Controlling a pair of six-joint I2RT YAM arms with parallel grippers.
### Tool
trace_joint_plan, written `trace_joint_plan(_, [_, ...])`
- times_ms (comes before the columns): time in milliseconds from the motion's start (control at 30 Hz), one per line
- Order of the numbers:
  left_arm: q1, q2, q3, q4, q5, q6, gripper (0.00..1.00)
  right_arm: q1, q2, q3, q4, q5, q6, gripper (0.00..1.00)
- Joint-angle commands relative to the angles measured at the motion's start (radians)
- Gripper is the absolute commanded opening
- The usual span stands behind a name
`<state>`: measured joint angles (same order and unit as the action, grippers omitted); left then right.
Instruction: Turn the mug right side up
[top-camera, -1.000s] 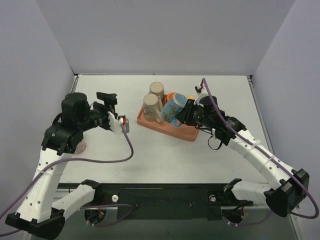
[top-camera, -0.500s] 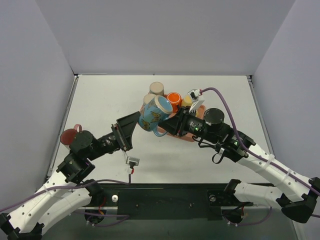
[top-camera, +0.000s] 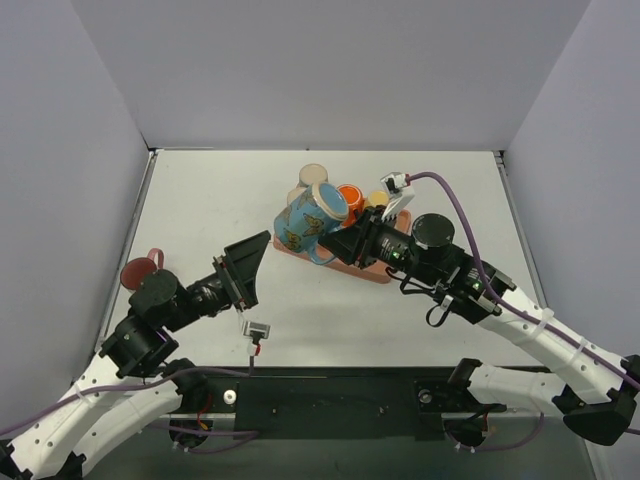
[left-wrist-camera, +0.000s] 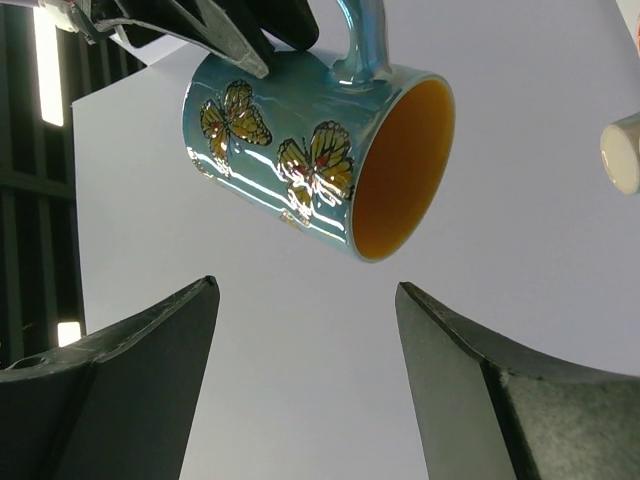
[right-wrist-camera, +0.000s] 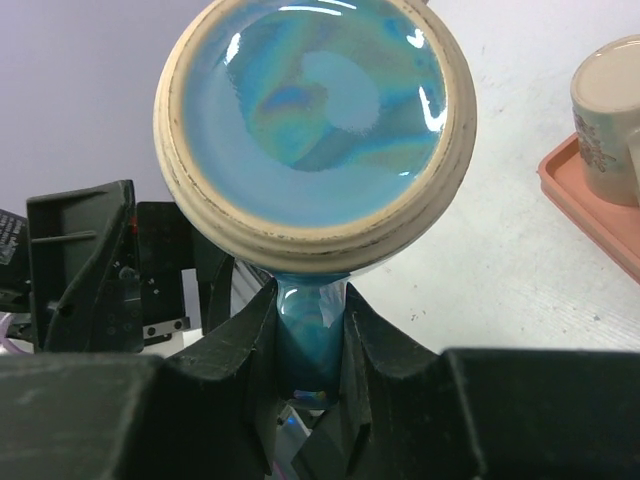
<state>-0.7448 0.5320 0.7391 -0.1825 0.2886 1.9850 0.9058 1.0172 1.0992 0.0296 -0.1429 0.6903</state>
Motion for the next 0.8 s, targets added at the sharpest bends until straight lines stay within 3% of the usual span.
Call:
trace_joint_plan(0, [-0.004, 0.049, 0.002, 0.110, 0.003, 0.049, 0.82, 0.010, -0.023, 0.062, 0.242, -0.039, 0.061, 0.00])
trace_joint_plan(200, [-0.004, 0.109, 0.017, 0.216, -0.011, 0.064, 0.81, 0.041, 0.009, 0.064, 0.328, -0.070, 0.095, 0.00])
trace_joint_plan(267, [-0.004, 0.114, 0.017, 0.235, -0.011, 0.060, 0.77, 0.045, 0.015, 0.059, 0.331, -0.067, 0.095, 0.00])
trace_joint_plan(333, [-0.004, 0.118, 0.013, 0.264, -0.008, 0.057, 0.58, 0.047, 0.026, 0.056, 0.328, -0.070, 0.097, 0.00])
trace_joint_plan(367, [-0.005, 0.115, 0.011, 0.276, -0.003, 0.054, 0.36, 0.045, 0.033, 0.053, 0.325, -0.070, 0.097, 0.00])
trace_joint_plan(400, [-0.004, 0.114, 0.002, 0.293, 0.004, 0.055, 0.27, 0.045, 0.044, 0.050, 0.320, -0.070, 0.095, 0.00])
trace_joint_plan(433, [-0.005, 0.111, -0.001, 0.296, 0.007, 0.055, 0.08, 0.042, 0.049, 0.050, 0.317, -0.072, 0.094, 0.00])
trace_joint_plan(467, [-0.005, 0.100, -0.003, 0.293, 0.014, 0.045, 0.00, 0.039, 0.058, 0.048, 0.313, -0.073, 0.094, 0.00])
trace_joint_plan(567, [-0.005, 0.077, 0.011, 0.223, -0.002, 0.028, 0.00, 0.019, 0.078, 0.042, 0.303, -0.083, 0.097, 0.00])
trace_joint_plan(633, [-0.005, 0.066, 0.042, 0.096, -0.047, -0.004, 0.00, -0.008, 0.080, 0.034, 0.270, -0.058, 0.086, 0.12])
trace_joint_plan(667, [-0.005, 0.066, 0.078, -0.008, -0.080, -0.033, 0.00, -0.019, 0.072, 0.031, 0.222, -0.044, 0.080, 0.34])
trace_joint_plan(700, [-0.007, 0.071, 0.091, -0.047, -0.139, -0.081, 0.00, -0.042, 0.067, 0.024, 0.198, -0.005, 0.059, 0.41])
trace_joint_plan(733, [-0.007, 0.078, 0.123, -0.125, -0.188, -0.115, 0.00, -0.056, 0.057, 0.021, 0.153, 0.029, 0.031, 0.57])
trace_joint_plan(767, [-0.007, 0.101, 0.144, -0.159, -0.280, -0.183, 0.00, -0.076, 0.051, 0.008, 0.104, 0.049, 0.016, 0.65])
